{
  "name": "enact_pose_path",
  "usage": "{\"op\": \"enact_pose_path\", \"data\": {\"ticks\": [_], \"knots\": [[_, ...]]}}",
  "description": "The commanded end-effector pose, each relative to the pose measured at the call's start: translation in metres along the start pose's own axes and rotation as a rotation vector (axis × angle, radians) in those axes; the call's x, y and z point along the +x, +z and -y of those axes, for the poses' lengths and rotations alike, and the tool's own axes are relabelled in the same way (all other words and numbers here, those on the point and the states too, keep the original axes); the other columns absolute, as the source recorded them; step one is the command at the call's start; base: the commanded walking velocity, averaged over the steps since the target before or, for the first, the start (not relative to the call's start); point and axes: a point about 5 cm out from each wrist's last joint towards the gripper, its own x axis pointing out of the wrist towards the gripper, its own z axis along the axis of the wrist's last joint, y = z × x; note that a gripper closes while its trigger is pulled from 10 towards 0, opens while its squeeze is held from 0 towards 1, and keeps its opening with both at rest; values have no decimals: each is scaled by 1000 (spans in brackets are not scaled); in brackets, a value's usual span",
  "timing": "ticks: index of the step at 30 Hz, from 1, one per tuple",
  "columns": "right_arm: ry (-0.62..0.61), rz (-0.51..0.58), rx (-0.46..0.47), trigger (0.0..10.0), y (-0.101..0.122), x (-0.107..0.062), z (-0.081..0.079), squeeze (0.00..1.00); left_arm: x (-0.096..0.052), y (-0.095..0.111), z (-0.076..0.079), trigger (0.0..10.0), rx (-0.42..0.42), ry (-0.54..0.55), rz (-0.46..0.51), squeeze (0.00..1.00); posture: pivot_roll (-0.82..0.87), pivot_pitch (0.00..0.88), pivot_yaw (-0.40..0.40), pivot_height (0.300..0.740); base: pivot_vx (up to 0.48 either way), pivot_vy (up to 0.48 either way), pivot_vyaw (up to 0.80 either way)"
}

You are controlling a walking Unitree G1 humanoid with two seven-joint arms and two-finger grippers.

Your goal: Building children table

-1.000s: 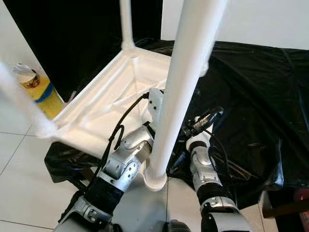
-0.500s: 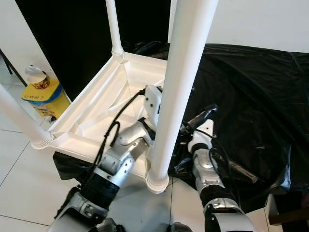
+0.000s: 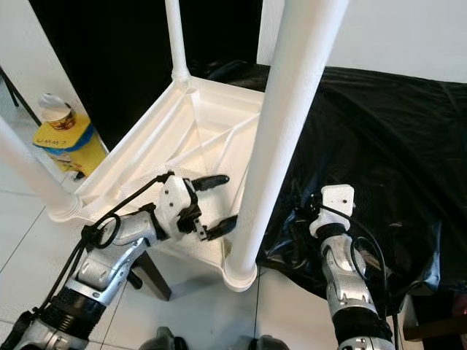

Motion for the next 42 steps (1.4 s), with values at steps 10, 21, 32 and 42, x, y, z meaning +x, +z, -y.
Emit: {"op": "enact_pose_path", "data": {"ticks": [10, 21, 32, 42], "knots": [[100, -11, 15, 10000, 8, -18, -9, 0, -26, -56, 3, 10000, 237, -241, -369, 0, -3, 88, -55, 740, 0, 0, 0], [138, -29, 58, 10000, 16, -21, -12, 0, -25, -74, -42, 10000, 368, -204, -595, 0, -17, 97, -48, 740, 0, 0, 0], [297, -51, -13, 10000, 17, -51, -4, 0, -3, -74, -72, 10000, 509, -83, -682, 0, -41, 97, -26, 740, 0, 0, 0], [453, -127, -15, 10000, 30, -70, 21, 0, 24, -59, -86, 10000, 538, 19, -657, 0, -71, 91, -16, 740, 0, 0, 0]]}}
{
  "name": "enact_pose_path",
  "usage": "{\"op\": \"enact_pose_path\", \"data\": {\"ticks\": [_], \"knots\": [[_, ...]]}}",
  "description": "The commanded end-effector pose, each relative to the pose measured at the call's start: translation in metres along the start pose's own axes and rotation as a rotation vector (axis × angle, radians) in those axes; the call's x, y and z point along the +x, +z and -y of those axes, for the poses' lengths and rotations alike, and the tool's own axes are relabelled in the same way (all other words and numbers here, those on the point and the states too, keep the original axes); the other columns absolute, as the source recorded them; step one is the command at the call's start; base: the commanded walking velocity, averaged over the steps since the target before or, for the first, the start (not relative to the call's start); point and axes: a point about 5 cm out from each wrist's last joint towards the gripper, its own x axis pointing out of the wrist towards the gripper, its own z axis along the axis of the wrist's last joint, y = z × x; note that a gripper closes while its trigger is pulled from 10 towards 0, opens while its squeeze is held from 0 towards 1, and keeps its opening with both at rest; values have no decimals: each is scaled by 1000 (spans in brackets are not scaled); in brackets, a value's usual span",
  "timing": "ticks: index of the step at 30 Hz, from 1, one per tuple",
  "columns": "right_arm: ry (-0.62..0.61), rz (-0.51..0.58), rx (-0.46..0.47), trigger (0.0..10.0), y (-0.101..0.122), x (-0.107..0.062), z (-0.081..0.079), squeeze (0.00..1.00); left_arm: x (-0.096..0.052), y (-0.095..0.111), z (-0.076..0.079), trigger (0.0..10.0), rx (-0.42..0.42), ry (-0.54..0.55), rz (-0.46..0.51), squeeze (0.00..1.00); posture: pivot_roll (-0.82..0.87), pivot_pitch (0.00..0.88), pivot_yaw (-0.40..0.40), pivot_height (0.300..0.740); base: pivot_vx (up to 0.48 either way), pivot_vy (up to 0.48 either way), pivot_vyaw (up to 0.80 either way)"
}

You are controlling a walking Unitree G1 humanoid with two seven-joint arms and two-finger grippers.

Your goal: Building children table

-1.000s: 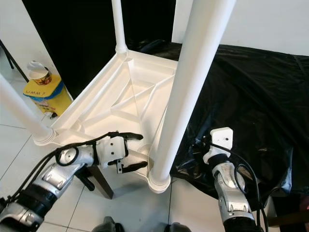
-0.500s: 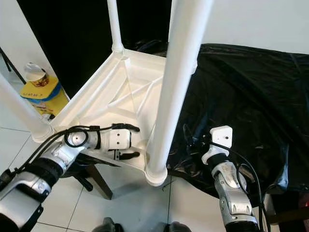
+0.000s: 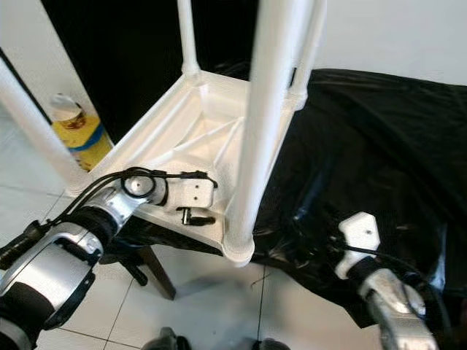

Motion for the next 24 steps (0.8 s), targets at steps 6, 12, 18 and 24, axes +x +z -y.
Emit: {"op": "enact_pose_path", "data": {"ticks": [6, 12, 18, 24], "knots": [[250, -104, 56, 10000, 4, -17, -16, 0, 15, 11, -22, 10000, -25, 374, -40, 0, -75, 85, -21, 740, 0, 0, 0], [426, -155, 63, 10000, 4, -22, -33, 0, 25, 29, -29, 10000, -30, 389, -10, 0, -70, 83, -28, 740, 0, 0, 0], [419, -88, 45, 10000, 7, 1, -42, 0, 31, 45, -33, 10000, -27, 398, 24, 0, -63, 84, -27, 740, 0, 0, 0], [359, -8, 64, 10000, 10, 28, -58, 0, 34, 53, -31, 10000, -40, 395, 98, 0, -42, 88, -25, 740, 0, 0, 0]]}}
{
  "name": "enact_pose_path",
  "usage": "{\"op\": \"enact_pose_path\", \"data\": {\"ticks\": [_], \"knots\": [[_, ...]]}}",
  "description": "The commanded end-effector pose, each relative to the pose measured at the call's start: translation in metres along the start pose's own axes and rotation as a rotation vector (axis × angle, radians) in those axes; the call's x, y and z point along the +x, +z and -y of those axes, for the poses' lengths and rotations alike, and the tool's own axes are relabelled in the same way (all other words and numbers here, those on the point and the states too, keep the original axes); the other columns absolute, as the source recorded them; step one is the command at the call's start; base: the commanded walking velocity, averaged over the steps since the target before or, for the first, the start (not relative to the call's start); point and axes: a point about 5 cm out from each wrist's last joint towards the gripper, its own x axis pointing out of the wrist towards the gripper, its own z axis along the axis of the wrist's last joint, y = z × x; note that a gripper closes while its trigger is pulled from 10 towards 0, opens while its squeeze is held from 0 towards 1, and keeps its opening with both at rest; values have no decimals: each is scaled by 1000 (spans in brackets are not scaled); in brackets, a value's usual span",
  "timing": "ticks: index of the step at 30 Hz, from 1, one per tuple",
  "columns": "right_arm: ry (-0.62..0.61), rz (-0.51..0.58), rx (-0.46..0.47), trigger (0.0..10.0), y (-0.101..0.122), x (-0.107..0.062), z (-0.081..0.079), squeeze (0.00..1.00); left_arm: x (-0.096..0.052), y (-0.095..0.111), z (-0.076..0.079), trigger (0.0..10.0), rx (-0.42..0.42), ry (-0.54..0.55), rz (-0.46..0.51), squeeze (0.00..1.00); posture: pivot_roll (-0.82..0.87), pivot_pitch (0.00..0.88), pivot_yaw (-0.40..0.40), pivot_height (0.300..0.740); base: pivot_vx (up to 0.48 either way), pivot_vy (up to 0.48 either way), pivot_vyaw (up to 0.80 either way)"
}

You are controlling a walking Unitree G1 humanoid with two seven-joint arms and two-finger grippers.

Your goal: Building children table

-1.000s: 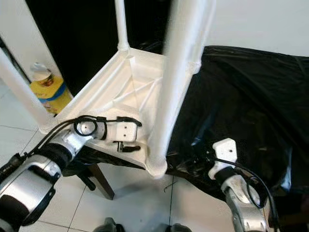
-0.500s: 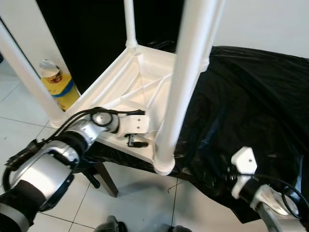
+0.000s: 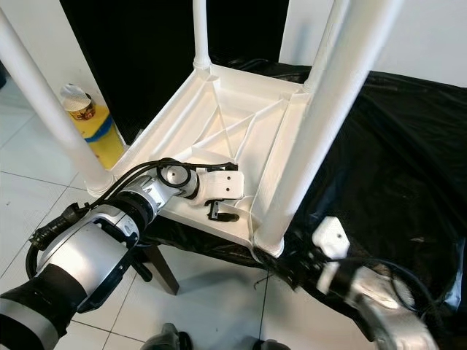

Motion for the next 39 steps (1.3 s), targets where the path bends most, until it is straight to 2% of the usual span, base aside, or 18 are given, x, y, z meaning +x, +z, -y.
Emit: {"op": "enact_pose_path", "data": {"ticks": [1, 7, 8, 9, 10, 11, 16, 21, 22, 23, 29, 30, 32, 36, 39], "knots": [[-34, 5, -3, 10000, -4, 11, -2, 0, 1, 8, -16, 10000, -21, 443, 81, 0, -36, 90, -26, 740, 0, 0, 0], [-76, 44, 2, 10000, -3, 23, -3, 0, -3, 9, -15, 10000, -83, 459, 174, 0, -31, 92, -25, 740, 0, 0, 0], [-116, 62, 3, 10000, -2, 24, 0, 0, -10, 9, -17, 10000, -141, 480, 253, 0, -26, 92, -24, 740, 0, 0, 0], [-186, 83, 0, 10000, -1, 25, 7, 0, -25, 7, -20, 10000, -221, 525, 373, 0, -20, 89, -26, 740, 0, 0, 0], [-216, 88, -2, 10000, -2, 23, 12, 0, -32, 6, -21, 10000, -248, 547, 422, 0, -17, 88, -26, 740, 0, 0, 0], [-216, 88, -2, 10000, -2, 23, 12, 0, -32, 6, -21, 10000, -248, 547, 422, 0, -17, 88, -26, 740, 0, 0, 0], [-296, 76, -20, 10000, -7, 10, 27, 0, -56, 1, -9, 10000, -286, 597, 528, 0, -11, 78, -28, 740, 0, 0, 0], [-384, 67, -19, 10000, -9, -7, 51, 0, -73, -11, 7, 10000, -349, 676, 508, 0, 1, 65, -38, 740, 0, 0, 0], [-384, 67, -19, 10000, -9, -7, 51, 0, -73, -11, 7, 10000, -349, 676, 508, 0, 1, 65, -38, 740, 0, 0, 0], [-406, 58, -35, 10000, -12, -14, 58, 0, -77, -12, 13, 10000, -366, 694, 513, 0, 7, 59, -45, 740, 0, 0, 0], [-447, 7, -58, 10000, -19, -31, 76, 0, -87, -14, 21, 10000, -403, 733, 524, 0, 11, 48, -52, 740, 0, 0, 0], [-489, -6, -73, 10000, -20, -40, 87, 0, -93, -14, 25, 10000, -424, 747, 515, 0, 12, 44, -53, 740, 0, 0, 0], [-489, -6, -73, 10000, -20, -40, 87, 0, -93, -14, 25, 10000, -424, 747, 515, 0, 12, 44, -53, 740, 0, 0, 0], [-618, -39, -90, 10000, -21, -63, 114, 0, -97, -13, 29, 10000, -452, 762, 507, 0, 15, 33, -55, 740, 0, 0, 0], [-646, -42, -89, 10000, -22, -68, 120, 0, -97, -12, 31, 10000, -460, 761, 505, 0, 14, 31, -55, 740, 0, 0, 0]]}}
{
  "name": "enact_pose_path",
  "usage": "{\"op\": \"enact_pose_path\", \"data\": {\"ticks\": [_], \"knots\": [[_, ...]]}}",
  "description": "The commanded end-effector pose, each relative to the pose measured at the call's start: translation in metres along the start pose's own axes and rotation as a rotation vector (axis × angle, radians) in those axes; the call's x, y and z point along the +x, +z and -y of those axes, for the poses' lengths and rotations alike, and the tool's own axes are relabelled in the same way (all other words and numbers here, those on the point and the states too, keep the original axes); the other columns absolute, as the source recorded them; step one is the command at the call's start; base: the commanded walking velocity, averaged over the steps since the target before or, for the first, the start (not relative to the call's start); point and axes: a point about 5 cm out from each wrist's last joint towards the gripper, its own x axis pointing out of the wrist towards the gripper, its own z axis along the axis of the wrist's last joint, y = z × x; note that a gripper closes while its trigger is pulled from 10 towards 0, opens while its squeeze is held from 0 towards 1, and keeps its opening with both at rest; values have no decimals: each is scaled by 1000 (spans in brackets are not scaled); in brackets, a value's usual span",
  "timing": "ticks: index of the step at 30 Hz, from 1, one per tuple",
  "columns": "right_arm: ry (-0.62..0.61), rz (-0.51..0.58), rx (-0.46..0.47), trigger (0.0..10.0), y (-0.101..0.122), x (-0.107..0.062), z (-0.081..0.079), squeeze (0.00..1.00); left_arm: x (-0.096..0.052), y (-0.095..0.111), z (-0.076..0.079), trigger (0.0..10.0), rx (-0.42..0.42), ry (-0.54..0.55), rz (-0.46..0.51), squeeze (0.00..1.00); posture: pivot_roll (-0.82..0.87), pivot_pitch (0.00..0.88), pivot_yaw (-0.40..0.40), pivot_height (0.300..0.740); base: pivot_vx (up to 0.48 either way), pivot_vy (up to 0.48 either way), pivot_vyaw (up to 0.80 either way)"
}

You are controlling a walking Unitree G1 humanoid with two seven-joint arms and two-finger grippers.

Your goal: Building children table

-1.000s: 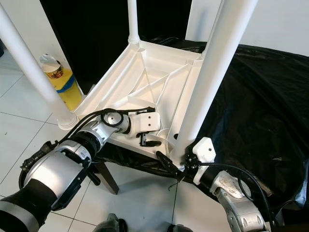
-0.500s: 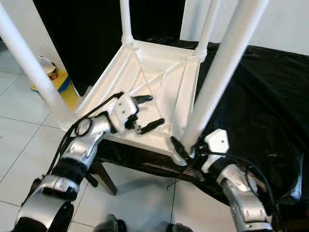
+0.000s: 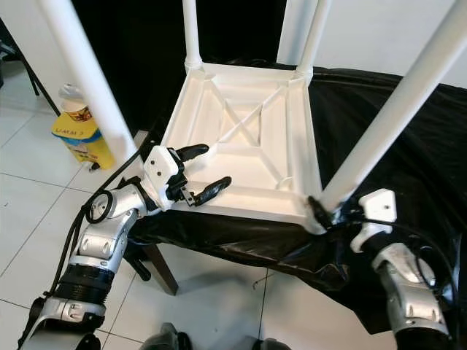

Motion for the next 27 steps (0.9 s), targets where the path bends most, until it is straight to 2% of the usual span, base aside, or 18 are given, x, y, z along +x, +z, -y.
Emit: {"op": "enact_pose_path", "data": {"ticks": [1, 6, 11, 12, 14, 15, 16, 17, 23, 27], "knots": [[-78, -38, 7, 10000, -9, -9, 14, 0, -1, -1, -4, 10000, -24, 169, -13, 0, 13, 29, -57, 740, 0, 0, 0], [-167, -15, 4, 10000, -9, -7, 19, 0, -1, 2, 1, 10000, -39, 168, -16, 0, 12, 26, -56, 740, 0, 0, 0], [-186, -10, 2, 10000, -10, -7, 19, 0, 0, 3, 2, 10000, -44, 169, -17, 0, 12, 24, -54, 740, 0, 0, 0], [-182, -8, 26, 5882, -13, -10, 18, 0, 1, 4, 8, 10000, -60, 151, -18, 0, 7, 24, -50, 740, 0, 0, 0], [-182, -8, 26, 5882, -13, -10, 18, 0, 1, 4, 8, 10000, -60, 151, -18, 0, 7, 24, -50, 740, 0, 0, 0], [-179, -7, 35, 3765, -14, -12, 17, 0, 2, 4, 11, 10000, -63, 141, -20, 0, 4, 25, -46, 740, 0, 0, 0], [-179, -7, 35, 3765, -14, -12, 17, 0, 2, 4, 11, 10000, -63, 141, -20, 0, 4, 25, -46, 740, 0, 0, 0], [-184, -8, 47, 0, -15, -13, 17, 0, 3, 3, 14, 10000, -68, 132, -24, 0, -1, 26, -41, 740, 0, 0, 0], [-192, 1, 55, 0, -15, -16, 12, 0, 5, 4, 16, 10000, -73, 118, -25, 0, -5, 29, -36, 740, 0, 0, 0], [-259, 38, 69, 0, -12, -19, -4, 0, 7, 5, 18, 10000, -80, 108, -24, 0, -14, 36, -32, 740, 0, 0, 0]]}}
